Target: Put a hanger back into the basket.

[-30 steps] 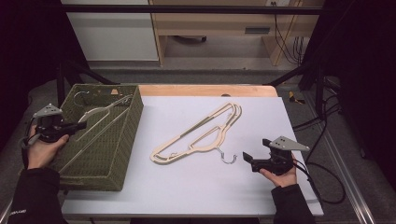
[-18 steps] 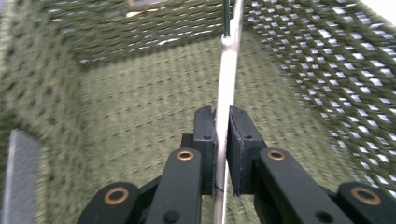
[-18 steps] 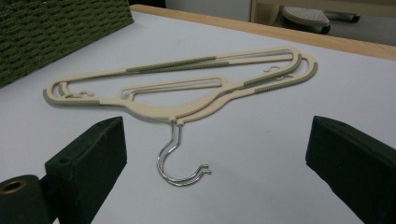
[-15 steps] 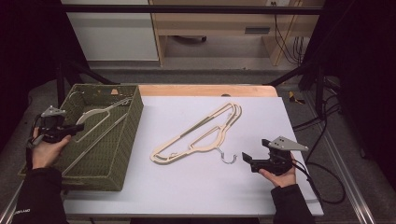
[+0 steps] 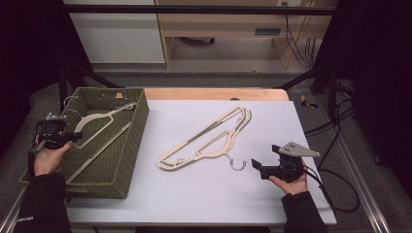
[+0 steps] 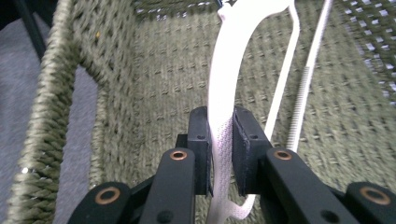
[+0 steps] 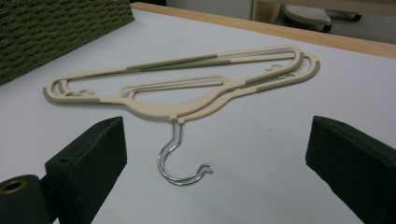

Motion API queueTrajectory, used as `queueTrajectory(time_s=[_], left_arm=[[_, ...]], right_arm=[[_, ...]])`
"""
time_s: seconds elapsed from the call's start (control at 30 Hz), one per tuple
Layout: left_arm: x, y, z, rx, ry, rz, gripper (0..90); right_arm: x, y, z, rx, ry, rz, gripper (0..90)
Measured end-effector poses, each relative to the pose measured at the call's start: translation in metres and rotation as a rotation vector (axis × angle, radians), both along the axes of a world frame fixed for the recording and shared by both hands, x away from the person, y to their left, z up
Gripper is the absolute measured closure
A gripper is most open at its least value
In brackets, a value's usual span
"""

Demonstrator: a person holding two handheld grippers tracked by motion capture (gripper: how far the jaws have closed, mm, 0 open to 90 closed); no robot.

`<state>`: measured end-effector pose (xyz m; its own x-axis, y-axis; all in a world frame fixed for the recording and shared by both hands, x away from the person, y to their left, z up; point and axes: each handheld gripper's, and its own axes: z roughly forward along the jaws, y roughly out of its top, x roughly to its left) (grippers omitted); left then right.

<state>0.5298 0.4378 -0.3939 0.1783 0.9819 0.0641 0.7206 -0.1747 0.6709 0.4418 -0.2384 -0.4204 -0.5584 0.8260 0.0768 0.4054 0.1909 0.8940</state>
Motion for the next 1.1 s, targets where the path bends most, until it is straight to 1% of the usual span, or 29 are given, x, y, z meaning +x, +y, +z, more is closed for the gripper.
queueTrajectory(time_s=[0.07, 0.13, 0.17, 0.2, 0.23, 0.27, 0.37, 0.5, 0.6, 0.7, 0.83, 0.87, 0.93, 1.03, 1.1], left_arm=[[0.001, 0.0, -0.001, 0.001, 0.008, 0.018, 77.7], [0.002, 0.001, -0.003, 0.003, 0.028, 0.033, 77.3], [0.003, 0.002, -0.004, 0.017, 0.044, 0.038, 77.2], [0.003, 0.002, -0.006, 0.015, 0.06, 0.048, 77.0], [0.004, 0.002, -0.007, 0.023, 0.073, 0.052, 76.6], [0.004, 0.003, -0.007, 0.019, 0.084, 0.056, 76.7], [0.004, 0.004, -0.008, 0.012, 0.093, 0.068, 76.7], [0.005, 0.004, -0.012, 0.019, 0.126, 0.082, 73.5], [0.005, 0.004, -0.011, 0.012, 0.131, 0.087, 73.8], [0.003, 0.004, -0.011, 0.005, 0.137, 0.083, 69.6], [0.0, 0.005, -0.005, -0.009, 0.117, 0.084, 62.5], [-0.001, 0.005, -0.003, -0.013, 0.107, 0.082, 61.2], [-0.004, 0.004, 0.003, -0.007, 0.085, 0.075, 57.9], [-0.01, 0.0, 0.013, -0.009, 0.047, 0.063, 54.9], [-0.014, -0.003, 0.02, -0.007, 0.005, 0.048, 52.1]], right_arm=[[0.0, 0.0, 0.0, 0.001, -0.001, 0.0, 5.7], [0.0, 0.0, 0.0, 0.003, -0.001, -0.003, 5.7], [0.0, 0.0, 0.0, 0.004, 0.0, -0.003, 5.7], [0.0, 0.0, 0.0, 0.004, -0.001, -0.003, 5.8], [0.0, 0.0, 0.0, 0.004, -0.002, -0.003, 5.8], [0.0, 0.0, 0.0, 0.004, -0.004, -0.002, 5.8], [0.0, 0.0, 0.001, 0.007, -0.005, -0.001, 5.8], [-0.001, 0.0, 0.001, 0.01, -0.003, 0.0, 5.8], [-0.001, 0.0, 0.001, 0.01, -0.004, -0.001, 5.7], [-0.001, 0.0, 0.001, 0.012, -0.006, -0.003, 5.7], [-0.002, -0.001, 0.002, 0.016, -0.006, -0.003, 5.6], [-0.002, -0.001, 0.003, 0.019, -0.009, -0.003, 5.7], [-0.002, -0.002, 0.003, 0.016, -0.006, -0.004, 5.6], [-0.002, -0.003, 0.004, 0.017, -0.015, -0.005, 5.6], [-0.003, -0.003, 0.005, 0.022, -0.015, -0.008, 5.6]])
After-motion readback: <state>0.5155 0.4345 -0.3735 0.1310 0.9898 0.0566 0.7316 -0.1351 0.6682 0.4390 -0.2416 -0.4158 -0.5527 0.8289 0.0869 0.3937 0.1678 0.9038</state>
